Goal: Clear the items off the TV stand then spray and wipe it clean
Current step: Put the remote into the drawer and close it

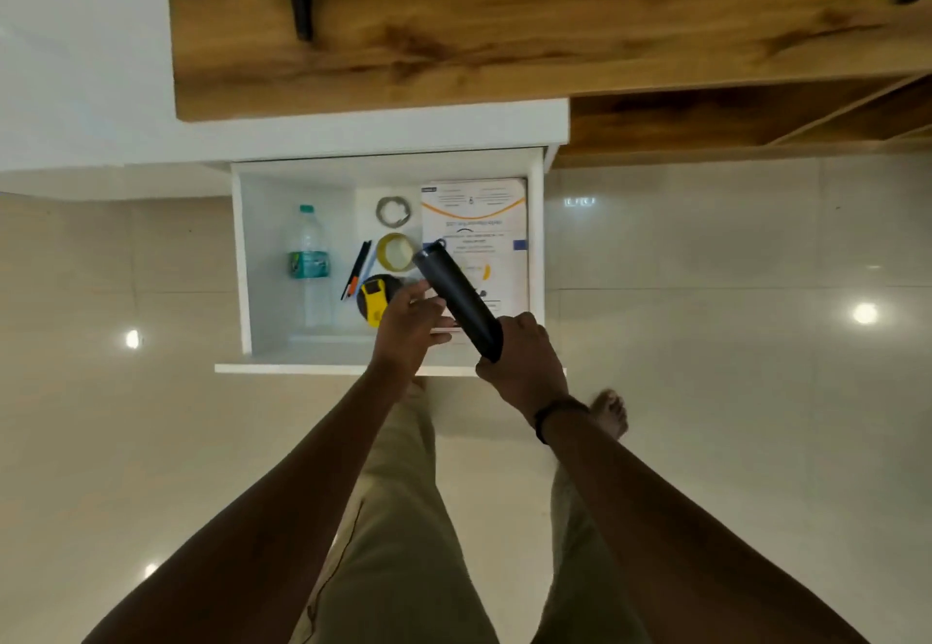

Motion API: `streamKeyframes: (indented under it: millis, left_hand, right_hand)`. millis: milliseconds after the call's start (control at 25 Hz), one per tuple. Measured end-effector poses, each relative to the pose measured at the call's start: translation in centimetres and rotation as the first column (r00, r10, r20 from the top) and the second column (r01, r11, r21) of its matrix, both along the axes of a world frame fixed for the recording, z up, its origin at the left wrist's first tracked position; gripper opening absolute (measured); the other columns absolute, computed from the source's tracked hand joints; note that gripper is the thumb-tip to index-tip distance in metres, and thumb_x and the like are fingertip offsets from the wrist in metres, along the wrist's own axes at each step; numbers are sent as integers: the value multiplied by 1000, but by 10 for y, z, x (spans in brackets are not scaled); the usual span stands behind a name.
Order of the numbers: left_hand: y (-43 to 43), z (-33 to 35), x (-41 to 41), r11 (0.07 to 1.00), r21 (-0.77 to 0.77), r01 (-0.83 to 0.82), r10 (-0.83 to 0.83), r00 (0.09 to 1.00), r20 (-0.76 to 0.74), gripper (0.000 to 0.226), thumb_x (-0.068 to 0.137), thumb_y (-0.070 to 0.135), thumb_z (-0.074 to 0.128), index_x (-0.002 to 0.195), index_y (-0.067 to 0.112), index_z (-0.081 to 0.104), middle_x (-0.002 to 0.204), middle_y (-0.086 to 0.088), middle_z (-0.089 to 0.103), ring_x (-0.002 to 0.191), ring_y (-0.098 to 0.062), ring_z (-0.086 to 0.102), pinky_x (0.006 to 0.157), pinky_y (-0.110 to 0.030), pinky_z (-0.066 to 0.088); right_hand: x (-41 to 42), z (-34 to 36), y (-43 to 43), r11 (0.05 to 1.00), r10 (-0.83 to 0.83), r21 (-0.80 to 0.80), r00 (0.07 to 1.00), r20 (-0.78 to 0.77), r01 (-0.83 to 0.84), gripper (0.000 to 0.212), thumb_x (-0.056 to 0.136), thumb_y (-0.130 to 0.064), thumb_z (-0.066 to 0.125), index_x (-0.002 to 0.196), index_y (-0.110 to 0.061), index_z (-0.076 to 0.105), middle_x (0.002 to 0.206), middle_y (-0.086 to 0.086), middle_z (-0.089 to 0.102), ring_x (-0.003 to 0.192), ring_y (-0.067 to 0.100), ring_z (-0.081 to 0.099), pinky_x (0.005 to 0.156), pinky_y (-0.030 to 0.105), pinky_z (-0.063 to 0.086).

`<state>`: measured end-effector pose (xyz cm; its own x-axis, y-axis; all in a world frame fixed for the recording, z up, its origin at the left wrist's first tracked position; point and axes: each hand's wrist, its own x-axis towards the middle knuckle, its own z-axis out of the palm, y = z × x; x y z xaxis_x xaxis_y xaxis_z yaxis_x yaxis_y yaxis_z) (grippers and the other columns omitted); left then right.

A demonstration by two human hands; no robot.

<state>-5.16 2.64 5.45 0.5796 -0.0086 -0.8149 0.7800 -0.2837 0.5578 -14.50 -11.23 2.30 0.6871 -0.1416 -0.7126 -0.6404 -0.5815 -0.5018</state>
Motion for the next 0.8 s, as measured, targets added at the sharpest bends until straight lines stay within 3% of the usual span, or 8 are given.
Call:
streamKeyframes:
  millis: [80,200,280,360,600,720,800]
  left_hand:
    - [33,-19,33,986,51,161,-164,985,63,22,100,7,57,120,14,62,111,-13,71,95,-25,67,75,-34,56]
    - [95,-55,80,905,180,385,-419,882,217,21,100,14,60,117,25,65,113,3,72,96,-13,67,78,-26,55]
    - [139,-78,95,848,284,446,-518,809,278,21,101,18,60,119,29,64,113,17,69,96,4,64,79,-13,49]
    - [179,-105,97,802,372,468,-572,782,248,21,102,22,59,121,30,64,113,21,64,96,14,58,79,-9,43]
    - [243,-161,60,755,368,543,-615,781,107,27,102,22,59,128,32,62,122,19,60,98,2,59,82,-19,46]
    - [257,-168,45,715,378,589,-657,751,71,27,102,25,58,126,38,61,120,22,58,97,7,57,79,-15,45]
    - [261,-166,39,692,389,609,-678,733,59,26,102,26,58,126,37,61,122,21,58,97,3,59,81,-20,47]
  right_hand:
    - [26,-25,23,993,-118,-32,992,-46,117,44,82,-24,75,121,-9,60,117,9,53,105,29,58,87,43,56]
    - [63,-79,48,938,-330,-140,940,-84,317,43,83,-24,76,120,-8,62,118,10,54,101,31,62,89,47,57]
    - [79,-118,56,902,-396,-226,913,-96,367,43,84,-24,76,120,-7,61,121,11,54,105,33,62,91,48,57]
    - [92,-155,63,879,-418,-291,904,-87,378,46,86,-28,78,122,-6,59,125,12,52,110,32,60,92,49,57]
    - [105,-214,81,870,-361,-358,933,6,338,46,89,-28,76,124,-6,56,123,14,53,111,31,57,89,43,53]
    - [103,-213,82,894,-320,-337,947,-15,296,50,90,-28,76,128,-5,53,127,15,53,113,33,58,94,45,54]
    - [98,-198,83,894,-334,-321,942,-16,311,58,90,-30,77,133,-3,49,130,16,51,117,33,58,99,46,54]
